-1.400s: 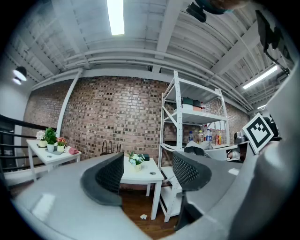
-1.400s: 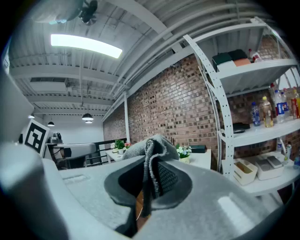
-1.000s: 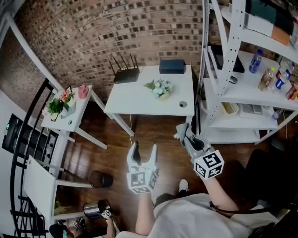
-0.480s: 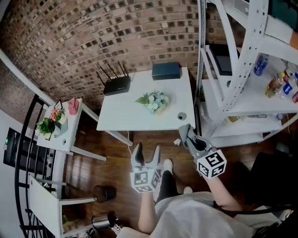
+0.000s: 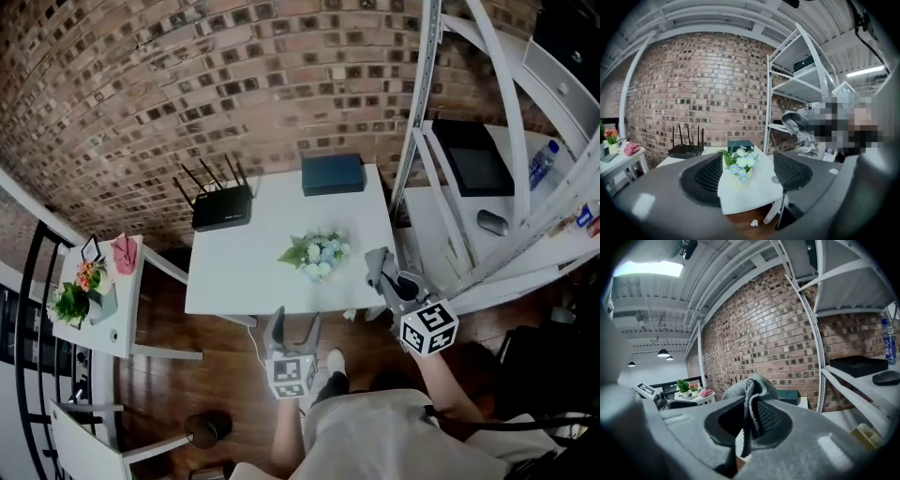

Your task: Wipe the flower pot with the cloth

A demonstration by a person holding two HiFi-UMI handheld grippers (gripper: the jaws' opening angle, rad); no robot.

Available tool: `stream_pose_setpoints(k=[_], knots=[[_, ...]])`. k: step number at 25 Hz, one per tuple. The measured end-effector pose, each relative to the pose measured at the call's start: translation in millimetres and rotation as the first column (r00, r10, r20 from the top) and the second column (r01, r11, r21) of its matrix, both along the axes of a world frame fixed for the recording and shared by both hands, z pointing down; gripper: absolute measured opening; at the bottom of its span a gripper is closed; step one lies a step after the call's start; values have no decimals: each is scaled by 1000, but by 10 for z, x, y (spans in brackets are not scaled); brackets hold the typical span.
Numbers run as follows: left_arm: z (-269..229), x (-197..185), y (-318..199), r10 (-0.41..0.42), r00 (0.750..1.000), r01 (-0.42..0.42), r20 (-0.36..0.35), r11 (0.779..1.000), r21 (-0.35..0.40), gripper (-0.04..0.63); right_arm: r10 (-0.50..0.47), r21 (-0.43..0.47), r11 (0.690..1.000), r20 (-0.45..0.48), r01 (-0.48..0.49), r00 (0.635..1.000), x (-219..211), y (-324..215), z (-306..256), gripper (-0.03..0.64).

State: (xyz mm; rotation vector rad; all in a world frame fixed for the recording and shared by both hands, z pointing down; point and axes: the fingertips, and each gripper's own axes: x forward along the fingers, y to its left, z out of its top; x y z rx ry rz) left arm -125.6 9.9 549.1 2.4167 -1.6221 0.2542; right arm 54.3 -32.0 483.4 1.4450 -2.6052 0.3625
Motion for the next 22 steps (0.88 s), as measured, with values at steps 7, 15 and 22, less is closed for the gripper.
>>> stream_pose_setpoints(k=[7, 15, 22], knots=[[976, -149, -179, 119, 987, -100, 108, 980, -172, 378, -35, -120, 992, -59, 28, 998, -257, -198, 431, -2], [1930, -45, -535, 222, 967, -162, 123, 914, -371, 588, -34, -160, 987, -93, 19, 995, -112, -475, 593, -2], [2041, 18, -1254, 219, 972, -178, 89, 924, -337, 630, 3, -201, 979, -128, -29, 992, 143, -461, 713, -2]])
